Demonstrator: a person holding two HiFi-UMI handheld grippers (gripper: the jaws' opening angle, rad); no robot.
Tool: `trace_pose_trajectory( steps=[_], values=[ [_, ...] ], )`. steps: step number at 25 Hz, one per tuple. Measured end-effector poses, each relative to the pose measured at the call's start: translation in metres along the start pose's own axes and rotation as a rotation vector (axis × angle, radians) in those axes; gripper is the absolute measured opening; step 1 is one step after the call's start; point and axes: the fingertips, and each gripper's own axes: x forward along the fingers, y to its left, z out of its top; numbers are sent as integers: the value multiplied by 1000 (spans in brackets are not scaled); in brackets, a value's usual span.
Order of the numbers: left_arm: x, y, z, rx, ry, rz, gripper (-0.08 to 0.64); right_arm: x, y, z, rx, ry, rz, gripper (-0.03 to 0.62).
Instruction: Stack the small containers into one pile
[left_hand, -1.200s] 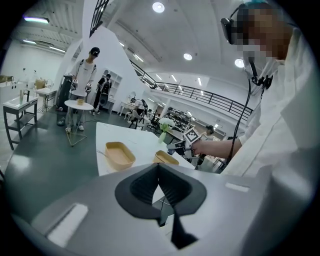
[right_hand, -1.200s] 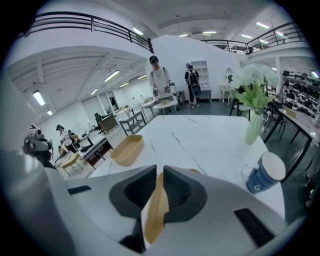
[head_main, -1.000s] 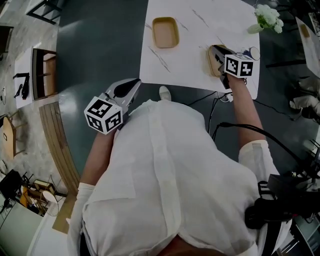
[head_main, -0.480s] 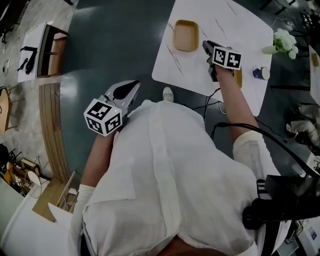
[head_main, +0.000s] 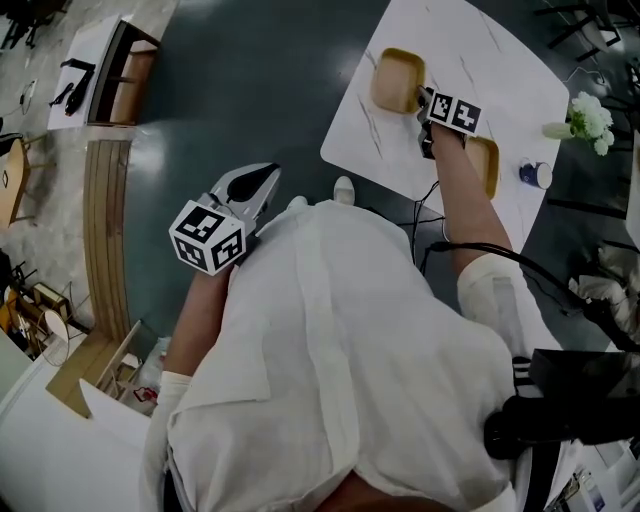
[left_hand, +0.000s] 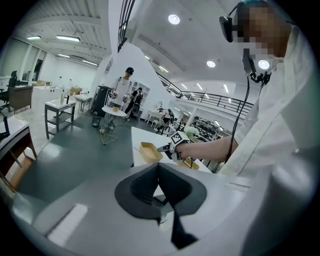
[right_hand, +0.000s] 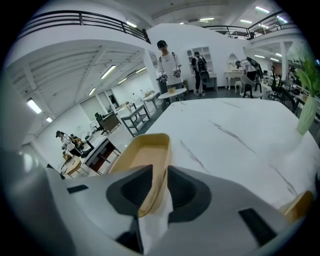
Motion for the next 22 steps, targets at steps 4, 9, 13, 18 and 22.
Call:
trace_pose_trajectory(
  steps=[4, 9, 13, 18, 22],
  values=[
    [-1, -1, -2, 5, 9, 12, 8, 9, -6, -4, 28, 14, -14, 77],
    [-3, -1, -1, 14, 15, 14, 8, 11, -9, -10, 48, 25, -17, 45],
    [-3, -1, 0, 29, 23, 7, 8, 7, -11, -11, 45, 17, -22, 22],
    [-2, -2, 3, 46, 30, -16, 8, -6, -7, -9, 21, 1, -16, 17],
    [3, -6, 4, 59, 36, -53, 8, -24, -4, -8, 11, -16, -3, 17]
  ],
)
